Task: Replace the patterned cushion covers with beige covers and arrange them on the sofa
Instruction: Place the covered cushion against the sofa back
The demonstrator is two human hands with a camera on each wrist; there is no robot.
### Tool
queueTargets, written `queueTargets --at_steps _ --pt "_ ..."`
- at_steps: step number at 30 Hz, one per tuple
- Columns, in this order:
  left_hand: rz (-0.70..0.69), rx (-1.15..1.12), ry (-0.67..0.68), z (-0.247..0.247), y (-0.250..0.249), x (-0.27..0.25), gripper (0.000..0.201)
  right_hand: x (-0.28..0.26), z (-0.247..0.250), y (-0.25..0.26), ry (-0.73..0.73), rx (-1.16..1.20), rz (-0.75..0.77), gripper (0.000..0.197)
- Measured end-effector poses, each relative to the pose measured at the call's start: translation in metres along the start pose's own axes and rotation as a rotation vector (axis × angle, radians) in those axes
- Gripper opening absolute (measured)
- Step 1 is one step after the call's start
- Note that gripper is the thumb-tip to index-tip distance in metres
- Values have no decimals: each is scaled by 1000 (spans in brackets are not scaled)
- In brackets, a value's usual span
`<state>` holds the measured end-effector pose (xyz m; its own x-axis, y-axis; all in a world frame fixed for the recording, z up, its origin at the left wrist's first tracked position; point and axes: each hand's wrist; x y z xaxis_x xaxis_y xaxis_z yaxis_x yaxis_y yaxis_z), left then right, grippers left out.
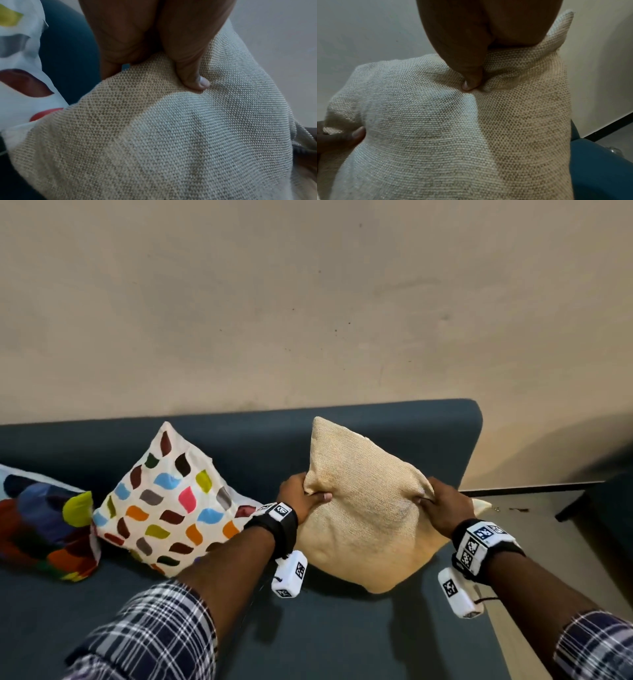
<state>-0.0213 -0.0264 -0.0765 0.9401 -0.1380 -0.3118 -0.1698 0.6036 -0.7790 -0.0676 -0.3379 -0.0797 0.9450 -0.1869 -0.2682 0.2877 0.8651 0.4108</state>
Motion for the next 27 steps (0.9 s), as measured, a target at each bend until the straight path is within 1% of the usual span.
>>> queueTargets --at_steps 3,8,13,17,19,23,27 --pt "17 -9 -18 -9 9 34 33 34 -9 -4 -13 0 8 33" --pt "23 -3 -56 -11 21 65 31 71 -21 -1 0 0 10 28" --pt "64 -21 -22 -13 32 75 35 89 -34 -5 14 -42 -15 32" --pt "62 -2 -21 -12 35 79 36 96 -35 -6 33 -39 -8 20" --pt "51 12 -38 -14 31 81 37 103 -28 -6 27 -53 7 20" --pt "25 5 -38 -22 25 87 35 116 -15 -12 -32 -60 7 21" --pt "25 53 -34 -35 29 92 33 116 -22 -20 -25 -11 0 18"
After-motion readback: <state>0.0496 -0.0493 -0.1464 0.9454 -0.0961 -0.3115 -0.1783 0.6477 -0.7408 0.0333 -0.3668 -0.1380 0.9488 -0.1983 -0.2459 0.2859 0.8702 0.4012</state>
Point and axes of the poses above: each hand's wrist, its own x-axis towards the middle knuckle, its own z-axis out of the back of the hand, y = z × x, and after that the axes turned 3 degrees about x, right-handed
